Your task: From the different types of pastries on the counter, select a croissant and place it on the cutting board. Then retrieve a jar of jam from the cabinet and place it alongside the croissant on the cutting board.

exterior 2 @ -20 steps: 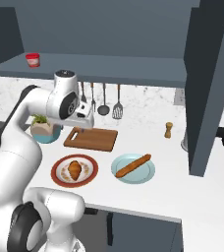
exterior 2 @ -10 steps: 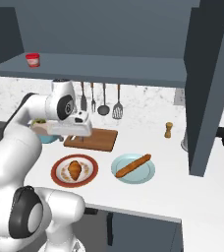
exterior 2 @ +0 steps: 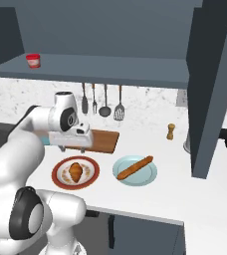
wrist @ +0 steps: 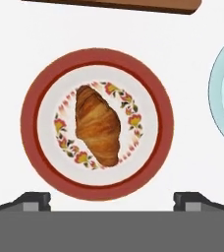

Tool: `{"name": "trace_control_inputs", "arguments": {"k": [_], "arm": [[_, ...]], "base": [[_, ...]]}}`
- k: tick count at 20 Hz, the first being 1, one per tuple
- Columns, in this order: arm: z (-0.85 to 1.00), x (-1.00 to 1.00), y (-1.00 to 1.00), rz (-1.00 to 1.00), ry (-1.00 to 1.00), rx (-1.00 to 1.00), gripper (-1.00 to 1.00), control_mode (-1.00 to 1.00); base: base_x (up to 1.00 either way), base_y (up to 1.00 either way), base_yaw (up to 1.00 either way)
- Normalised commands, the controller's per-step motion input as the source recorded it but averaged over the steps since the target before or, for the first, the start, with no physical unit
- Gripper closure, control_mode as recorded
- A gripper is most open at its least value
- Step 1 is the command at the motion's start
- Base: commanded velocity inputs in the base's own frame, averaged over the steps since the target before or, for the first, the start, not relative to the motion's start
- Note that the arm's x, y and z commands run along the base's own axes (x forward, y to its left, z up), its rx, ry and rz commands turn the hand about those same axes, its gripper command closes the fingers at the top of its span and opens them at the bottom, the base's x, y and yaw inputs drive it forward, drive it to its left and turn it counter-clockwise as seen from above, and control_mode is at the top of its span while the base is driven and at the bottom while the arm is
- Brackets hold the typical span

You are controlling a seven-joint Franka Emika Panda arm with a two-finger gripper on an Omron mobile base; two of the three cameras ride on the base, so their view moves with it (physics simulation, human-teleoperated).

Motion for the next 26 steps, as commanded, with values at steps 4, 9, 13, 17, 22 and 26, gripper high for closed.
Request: {"name": "trace_control_inputs", "arguments": {"k": [4, 9, 13, 17, 22, 26], "arm": [[-0.43, 0.0, 0.02, 0.0, 0.0, 0.0, -1.0, -1.0], [-0.34, 0.0, 0.0, 0.0, 0.0, 0.02, -1.0, -1.0], [-0.21, 0.0, 0.0, 0.0, 0.0, 0.05, -1.0, -1.0], [-0.14, 0.06, 0.0, 0.0, 0.0, 0.04, -1.0, -1.0], [-0.18, 0.12, 0.04, 0.0, 0.0, 0.01, -1.0, -1.0], [-0.22, 0.12, 0.08, 0.0, 0.0, 0.0, -1.0, -1.0]], "base": [[0.0, 0.0, 0.0], [0.0, 0.0, 0.0], [0.0, 0.0, 0.0], [0.0, 0.0, 0.0], [0.0, 0.0, 0.0], [0.0, 0.0, 0.0]]}}
